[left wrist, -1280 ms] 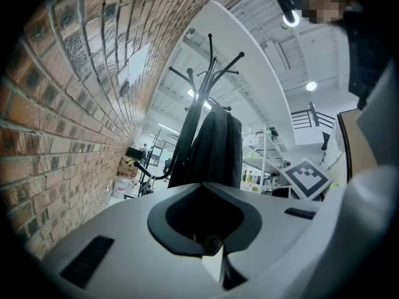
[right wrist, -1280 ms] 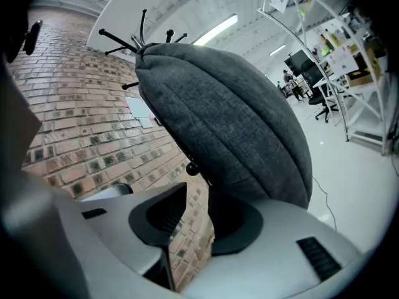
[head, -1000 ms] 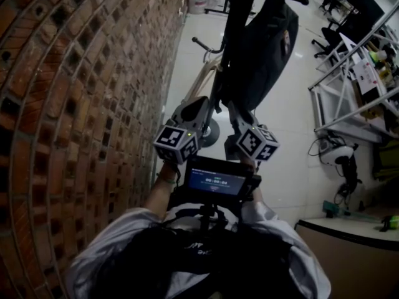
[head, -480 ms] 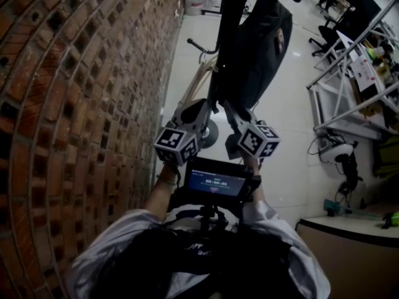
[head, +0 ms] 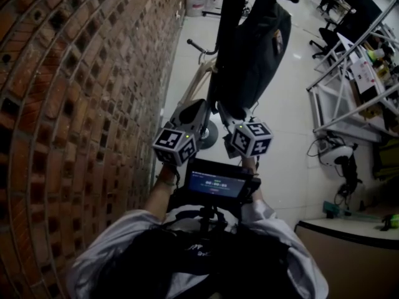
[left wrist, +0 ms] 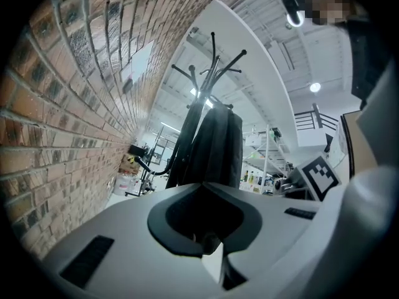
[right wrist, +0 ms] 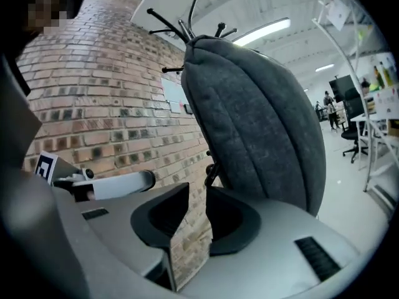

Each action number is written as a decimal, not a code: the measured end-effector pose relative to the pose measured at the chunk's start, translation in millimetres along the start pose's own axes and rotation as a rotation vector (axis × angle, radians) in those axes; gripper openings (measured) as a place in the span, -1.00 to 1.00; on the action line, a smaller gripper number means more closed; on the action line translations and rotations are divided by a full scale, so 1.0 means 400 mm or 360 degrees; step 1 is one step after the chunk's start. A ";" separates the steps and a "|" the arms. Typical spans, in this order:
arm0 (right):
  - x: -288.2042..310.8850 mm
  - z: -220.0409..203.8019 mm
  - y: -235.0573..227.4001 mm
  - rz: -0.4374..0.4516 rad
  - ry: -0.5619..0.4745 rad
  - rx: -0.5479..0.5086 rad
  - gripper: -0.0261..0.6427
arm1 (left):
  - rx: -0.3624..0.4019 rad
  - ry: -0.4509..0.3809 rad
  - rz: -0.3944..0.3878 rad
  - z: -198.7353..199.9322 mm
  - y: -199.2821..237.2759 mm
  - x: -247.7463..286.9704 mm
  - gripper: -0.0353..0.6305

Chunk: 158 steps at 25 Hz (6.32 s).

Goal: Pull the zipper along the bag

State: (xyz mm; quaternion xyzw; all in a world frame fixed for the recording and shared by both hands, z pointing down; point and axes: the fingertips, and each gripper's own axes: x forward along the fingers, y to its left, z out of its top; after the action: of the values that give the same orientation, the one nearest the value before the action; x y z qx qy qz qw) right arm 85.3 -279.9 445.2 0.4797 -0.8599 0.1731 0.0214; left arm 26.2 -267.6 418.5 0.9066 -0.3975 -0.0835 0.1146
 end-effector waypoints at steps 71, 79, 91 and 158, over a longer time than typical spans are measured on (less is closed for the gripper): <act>-0.004 0.035 -0.042 0.0038 -0.0271 0.0484 -0.95 | -0.0025 0.0033 0.0030 -0.015 0.027 -0.038 -0.89; -0.025 0.079 -0.019 0.0048 -0.0277 0.0496 -0.94 | -0.0034 0.0038 0.0019 -0.019 0.021 -0.033 -0.89; -0.036 0.132 -0.001 -0.0030 -0.0264 0.0515 -0.89 | -0.0041 0.0042 -0.0005 -0.027 0.011 -0.026 -0.89; -0.067 0.532 0.080 0.0085 -0.0550 0.0875 -0.82 | -0.0074 -0.0010 -0.0085 -0.032 -0.023 -0.037 -0.89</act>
State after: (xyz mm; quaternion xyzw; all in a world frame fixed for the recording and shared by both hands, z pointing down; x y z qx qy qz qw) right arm 100.7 -310.6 231.1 0.4671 -0.7841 0.3155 -0.2597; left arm 25.9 -248.5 429.2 0.9137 -0.3715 -0.0985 0.1321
